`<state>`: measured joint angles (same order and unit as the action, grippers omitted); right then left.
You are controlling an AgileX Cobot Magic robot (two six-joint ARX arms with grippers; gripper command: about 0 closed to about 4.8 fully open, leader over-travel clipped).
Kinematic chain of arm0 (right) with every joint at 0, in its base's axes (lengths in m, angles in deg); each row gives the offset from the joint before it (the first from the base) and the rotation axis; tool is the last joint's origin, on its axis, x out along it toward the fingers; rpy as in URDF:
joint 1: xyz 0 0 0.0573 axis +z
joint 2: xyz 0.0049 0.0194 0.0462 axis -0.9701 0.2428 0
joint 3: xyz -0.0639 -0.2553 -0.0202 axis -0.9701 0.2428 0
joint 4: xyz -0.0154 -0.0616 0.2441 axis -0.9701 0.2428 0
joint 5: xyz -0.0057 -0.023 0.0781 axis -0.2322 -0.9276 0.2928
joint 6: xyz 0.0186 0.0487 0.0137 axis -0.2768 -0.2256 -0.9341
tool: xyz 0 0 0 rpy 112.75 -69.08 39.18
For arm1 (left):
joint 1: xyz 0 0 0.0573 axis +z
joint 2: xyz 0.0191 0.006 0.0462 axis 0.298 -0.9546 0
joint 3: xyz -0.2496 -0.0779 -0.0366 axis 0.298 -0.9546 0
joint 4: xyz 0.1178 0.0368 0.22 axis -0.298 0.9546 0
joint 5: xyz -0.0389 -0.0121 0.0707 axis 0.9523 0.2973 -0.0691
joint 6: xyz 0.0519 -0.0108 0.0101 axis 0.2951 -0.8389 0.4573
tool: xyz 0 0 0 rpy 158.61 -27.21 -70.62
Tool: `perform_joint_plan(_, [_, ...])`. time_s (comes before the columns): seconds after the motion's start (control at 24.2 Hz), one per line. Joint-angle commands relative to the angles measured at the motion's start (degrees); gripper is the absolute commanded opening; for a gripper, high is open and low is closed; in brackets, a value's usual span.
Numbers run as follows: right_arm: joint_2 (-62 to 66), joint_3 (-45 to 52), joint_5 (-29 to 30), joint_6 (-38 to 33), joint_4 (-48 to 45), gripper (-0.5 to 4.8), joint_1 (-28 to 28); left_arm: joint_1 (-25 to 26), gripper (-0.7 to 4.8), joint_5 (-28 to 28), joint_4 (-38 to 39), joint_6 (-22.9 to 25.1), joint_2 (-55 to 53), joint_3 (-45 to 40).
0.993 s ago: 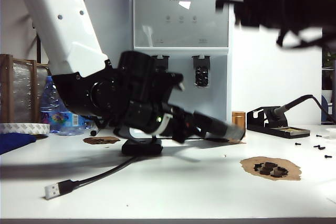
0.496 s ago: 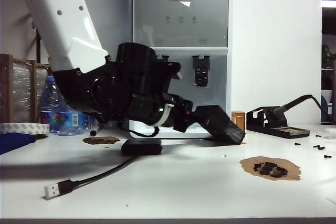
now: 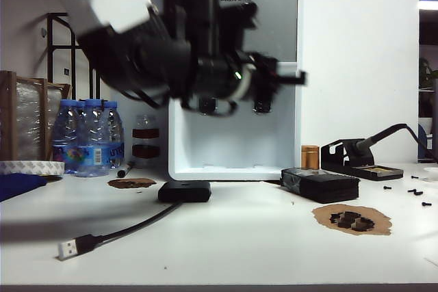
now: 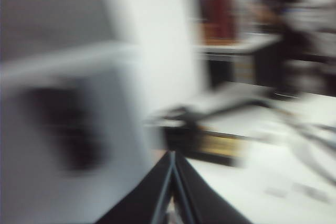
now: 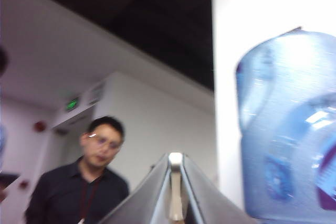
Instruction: Take the USB flash drive out of the black sponge and insert it into the slot on top of the black USB adpator box.
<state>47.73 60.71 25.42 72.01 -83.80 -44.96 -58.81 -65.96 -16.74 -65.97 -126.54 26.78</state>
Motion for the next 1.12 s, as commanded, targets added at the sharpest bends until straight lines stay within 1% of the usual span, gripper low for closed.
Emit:
perform_joint_plan(0.04, [-2.03,-4.39,10.01,-1.97,12.61,-0.05,-1.99,1.44,-0.04,-9.40,4.24,1.51,5.75,-2.08])
perform_joint_plan(0.12, [-2.91,-7.74,18.56,-4.20,20.33,-0.05,-3.04,2.43,-0.04,-10.91,6.40,1.51,9.09,-4.09])
perform_joint_plan(0.25, [-2.95,-12.81,31.12,-5.99,31.89,-0.05,-3.93,3.52,-0.04,-11.87,7.32,1.49,14.78,-8.57])
perform_joint_plan(0.33, [-2.67,-15.19,36.37,-5.84,37.81,-0.04,-3.96,3.96,-0.04,-13.20,7.34,1.49,18.73,-11.76])
perform_joint_plan(0.41, [-1.70,-16.59,39.71,-5.51,40.52,-0.04,-3.96,4.66,-0.04,-14.29,7.43,1.99,23.54,-15.50])
perform_joint_plan(0.54, [0.94,-17.14,43.47,-5.53,40.33,-0.04,-3.96,6.34,-0.04,-16.24,8.20,1.99,30.80,-20.00])
perform_joint_plan(0.58, [3.13,-17.55,44.89,-5.53,40.30,-0.04,-3.98,8.35,-0.04,-16.24,11.13,1.77,36.11,-22.08])
perform_joint_plan(0.62, [6.14,-18.10,45.51,-5.53,40.00,-0.04,-3.98,10.27,-0.04,-14.69,16.81,1.18,40.83,-22.84])
perform_joint_plan(0.66, [8.26,-18.62,45.53,-5.49,40.00,-0.04,-3.98,11.54,-0.04,-12.22,21.31,0.26,43.32,-22.84])
perform_joint_plan(0.7, [12.02,-19.78,45.46,-4.20,40.00,-0.04,-3.93,14.53,-0.04,-6.38,28.26,-2.51,46.84,-22.86])
perform_joint_plan(0.74, [13.86,-20.50,45.48,-3.52,40.06,-0.04,-3.93,16.17,-0.04,-2.43,31.36,-4.24,48.22,-22.86])
perform_joint_plan(0.79, [17.92,-22.29,45.42,-2.10,40.09,-0.04,-3.93,19.37,-0.04,7.04,35.91,-7.17,49.66,-22.95])
perform_joint_plan(0.83, [21.84,-24.11,45.46,-1.38,40.13,-0.04,-3.93,22.51,-0.04,14.99,38.25,-7.52,49.72,-23.19])
perform_joint_plan(0.87, [24.15,-25.22,46.03,-1.44,40.22,-0.04,-3.87,24.06,-0.04,18.10,38.21,-7.34,49.48,-23.80])
perform_joint_plan(0.91, [27.98,-26.97,47.15,-1.38,40.22,-0.04,-3.50,25.57,-0.04,21.90,37.16,-5.62,49.13,-25.11])
perform_joint_plan(0.99, [32.00,-28.98,49.27,-0.17,40.24,-0.05,-3.52,27.02,-0.04,26.56,35.30,-2.34,48.00,-26.77])
perform_joint_plan(1.03, [36.28,-31.04,49.35,0.28,40.70,-0.04,-3.52,27.74,-0.04,30.32,34.75,2.03,46.25,-28.09])
perform_joint_plan(1.12, [41.79,-33.35,50.64,3.93,42.73,-0.05,-3.52,27.76,-0.04,33.86,33.86,6.19,42.86,-29.31])
